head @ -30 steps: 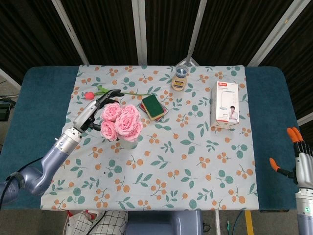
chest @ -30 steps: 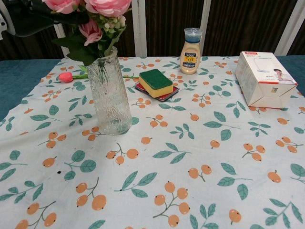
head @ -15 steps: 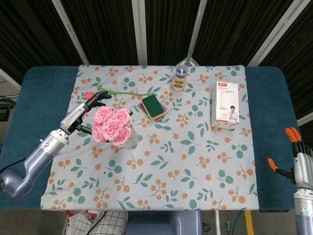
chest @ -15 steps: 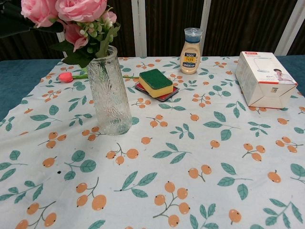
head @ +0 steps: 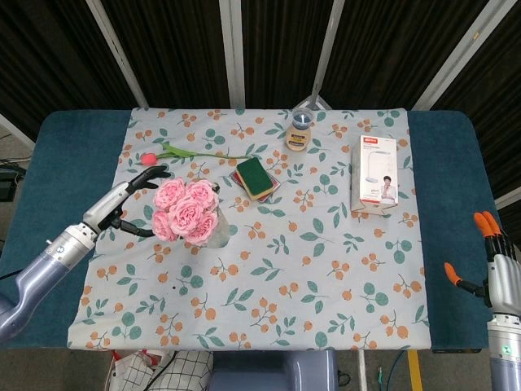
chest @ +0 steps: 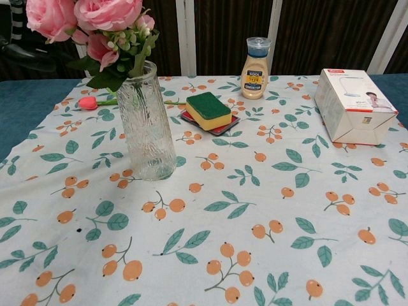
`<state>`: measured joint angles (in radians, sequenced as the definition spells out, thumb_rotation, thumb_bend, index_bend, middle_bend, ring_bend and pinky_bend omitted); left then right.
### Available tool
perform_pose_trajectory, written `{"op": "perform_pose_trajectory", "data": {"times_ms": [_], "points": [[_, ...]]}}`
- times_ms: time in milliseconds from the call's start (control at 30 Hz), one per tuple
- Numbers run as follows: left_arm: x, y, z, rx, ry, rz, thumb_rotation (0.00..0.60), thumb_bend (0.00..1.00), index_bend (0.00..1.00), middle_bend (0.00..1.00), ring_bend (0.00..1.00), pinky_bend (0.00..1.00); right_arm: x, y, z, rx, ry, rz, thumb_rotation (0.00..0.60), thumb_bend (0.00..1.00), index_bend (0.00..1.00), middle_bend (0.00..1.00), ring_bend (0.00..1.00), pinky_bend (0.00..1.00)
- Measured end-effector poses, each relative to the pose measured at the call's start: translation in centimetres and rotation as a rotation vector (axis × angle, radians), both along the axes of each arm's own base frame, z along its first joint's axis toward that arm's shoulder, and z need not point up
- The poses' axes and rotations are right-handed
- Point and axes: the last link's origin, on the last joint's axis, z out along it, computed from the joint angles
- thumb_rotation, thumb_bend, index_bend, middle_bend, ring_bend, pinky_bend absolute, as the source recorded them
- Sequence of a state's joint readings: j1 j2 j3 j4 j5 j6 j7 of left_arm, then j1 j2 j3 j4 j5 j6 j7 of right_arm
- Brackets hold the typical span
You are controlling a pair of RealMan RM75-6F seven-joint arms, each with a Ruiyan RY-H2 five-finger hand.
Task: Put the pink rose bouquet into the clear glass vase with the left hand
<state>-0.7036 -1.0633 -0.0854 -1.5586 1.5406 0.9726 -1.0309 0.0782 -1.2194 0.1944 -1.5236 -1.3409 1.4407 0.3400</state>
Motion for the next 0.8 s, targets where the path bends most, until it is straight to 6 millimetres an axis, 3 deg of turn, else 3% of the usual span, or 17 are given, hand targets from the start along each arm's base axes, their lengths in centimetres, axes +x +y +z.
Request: {"op": "perform_pose_trajectory", "data": {"times_ms": [400,600,800], "points": [[-2.8,-5.6,3.8,0.139,0.219,-0.024,0.600,0.28,0.14,0.12,0.03,0.13,0.4,0.3,0.2,0.018,0.086,0.035,0.600,0.28,0.10,0.00,0.01,0.06],[-5.0,-10.3,4.9,0.251,0.490,-0.013,0.600,0.29,0.15,0.12,0.03,0.11,1.3,0.5,-0.1,0.049,0.160,0.101,0.600,0.28,0.10,0.00,0.01,0.06],[-7.2,-16.5,5.5,0.390,0.709,0.076,0.600,0.29,0.15,0.12,0.03,0.11,1.9,0.7,-0.1,0.088,0.180,0.174,0.600,0.28,0.10,0.00,0.01,0.06]]}}
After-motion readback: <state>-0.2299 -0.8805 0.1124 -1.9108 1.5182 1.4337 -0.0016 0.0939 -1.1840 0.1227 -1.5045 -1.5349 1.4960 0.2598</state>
